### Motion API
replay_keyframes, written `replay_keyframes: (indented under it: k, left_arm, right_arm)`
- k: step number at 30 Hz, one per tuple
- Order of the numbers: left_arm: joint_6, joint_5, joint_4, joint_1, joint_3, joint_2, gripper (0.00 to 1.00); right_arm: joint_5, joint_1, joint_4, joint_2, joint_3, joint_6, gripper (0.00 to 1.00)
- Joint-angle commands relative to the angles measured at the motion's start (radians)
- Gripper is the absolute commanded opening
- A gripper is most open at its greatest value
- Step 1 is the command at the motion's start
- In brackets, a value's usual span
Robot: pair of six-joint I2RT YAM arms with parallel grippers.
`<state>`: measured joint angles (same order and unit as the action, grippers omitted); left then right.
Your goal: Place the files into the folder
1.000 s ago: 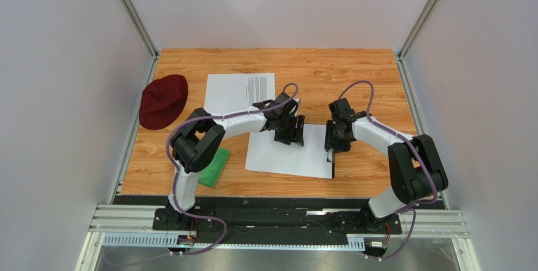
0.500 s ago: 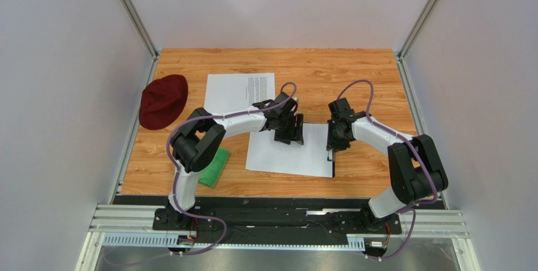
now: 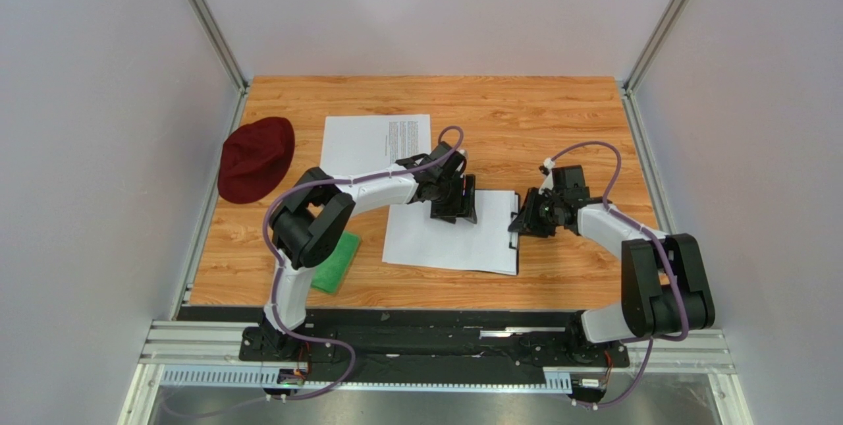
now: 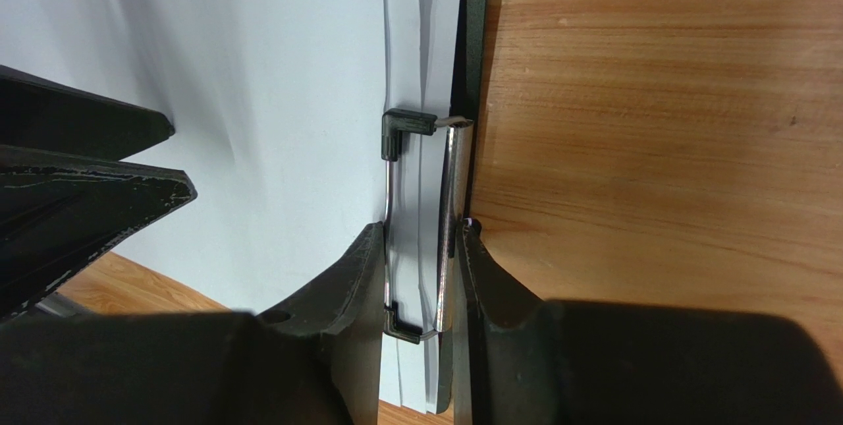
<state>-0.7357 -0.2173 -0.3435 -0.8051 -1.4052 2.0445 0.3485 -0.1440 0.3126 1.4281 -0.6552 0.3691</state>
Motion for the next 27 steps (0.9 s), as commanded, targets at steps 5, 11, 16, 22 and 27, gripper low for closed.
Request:
replay_keyframes:
  k: [5, 11, 16, 22, 27]
  left_arm:
    - [-0.007, -0.005, -0.034, -0.016, -0.023, 0.117, 0.67]
    - [-0.004, 0.004, -0.029, -0.019, -0.02, 0.115, 0.67]
    - [0.016, 0.029, -0.052, -0.019, -0.038, 0.143, 0.67]
    - [0.077, 0.039, -0.124, -0.016, -0.115, 0.186, 0.68]
    - [0.113, 0.038, -0.172, -0.017, -0.19, 0.203, 0.67]
  right_arm:
    - [0.187, -0.008, -0.122, 0.0, 0.037, 0.01, 0.0]
    - [0.164, -0.008, -0.11, -0.015, 0.042, 0.002, 0.0]
    - [0.225, 0.024, -0.165, -0.047, 0.083, 0.028, 0.0]
    - [0.211, 0.029, -0.101, -0.064, 0.065, -0.027, 0.0]
    - [0.184, 0.027, -0.047, -0.069, 0.043, -0.065, 0.0]
